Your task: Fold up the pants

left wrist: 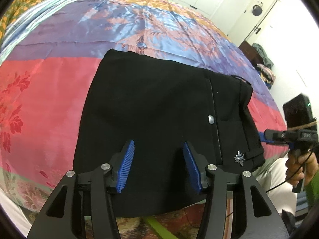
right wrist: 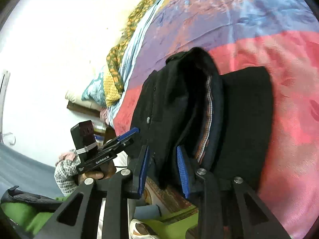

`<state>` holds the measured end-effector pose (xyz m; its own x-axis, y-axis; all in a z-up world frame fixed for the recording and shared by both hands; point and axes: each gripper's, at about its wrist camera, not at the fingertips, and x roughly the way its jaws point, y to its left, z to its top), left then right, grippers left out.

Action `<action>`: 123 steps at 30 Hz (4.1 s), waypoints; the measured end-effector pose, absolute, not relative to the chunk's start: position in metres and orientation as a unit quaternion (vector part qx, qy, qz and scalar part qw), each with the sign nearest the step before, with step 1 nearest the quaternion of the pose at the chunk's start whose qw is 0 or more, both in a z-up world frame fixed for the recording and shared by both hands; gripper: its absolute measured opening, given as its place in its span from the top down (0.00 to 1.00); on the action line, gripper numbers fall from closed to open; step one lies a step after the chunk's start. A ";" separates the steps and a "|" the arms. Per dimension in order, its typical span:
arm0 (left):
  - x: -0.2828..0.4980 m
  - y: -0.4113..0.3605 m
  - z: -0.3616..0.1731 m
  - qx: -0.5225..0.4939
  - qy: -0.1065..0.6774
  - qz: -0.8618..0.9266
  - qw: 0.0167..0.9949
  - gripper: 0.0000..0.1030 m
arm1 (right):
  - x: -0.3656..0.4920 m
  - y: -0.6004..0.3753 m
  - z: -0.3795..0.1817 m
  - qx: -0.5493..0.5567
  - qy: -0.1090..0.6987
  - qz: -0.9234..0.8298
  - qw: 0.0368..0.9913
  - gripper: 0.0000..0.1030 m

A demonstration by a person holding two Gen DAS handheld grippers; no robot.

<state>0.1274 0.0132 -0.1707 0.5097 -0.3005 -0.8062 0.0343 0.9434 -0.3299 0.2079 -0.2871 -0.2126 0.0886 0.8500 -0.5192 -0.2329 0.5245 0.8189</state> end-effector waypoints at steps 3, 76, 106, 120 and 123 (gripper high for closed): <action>0.129 0.010 -0.171 -0.129 0.485 -0.096 0.860 0.49 | 0.209 -0.297 -0.231 0.328 0.565 0.387 0.650 0.68; 0.100 0.009 -0.164 -0.037 0.491 -0.023 0.870 0.38 | 0.132 -0.244 -0.203 0.021 0.485 0.260 0.835 0.99; 0.185 0.032 -0.169 -0.145 0.564 -0.155 0.798 0.78 | 0.192 -0.288 -0.213 0.202 0.572 0.314 0.730 0.65; 0.318 0.054 -0.103 -0.018 0.439 -0.079 0.895 0.41 | 0.336 -0.280 -0.145 0.192 0.463 0.318 0.805 0.55; 0.299 0.069 -0.144 0.048 0.451 0.018 0.891 0.41 | 0.342 -0.315 -0.176 0.146 0.503 0.203 0.827 0.47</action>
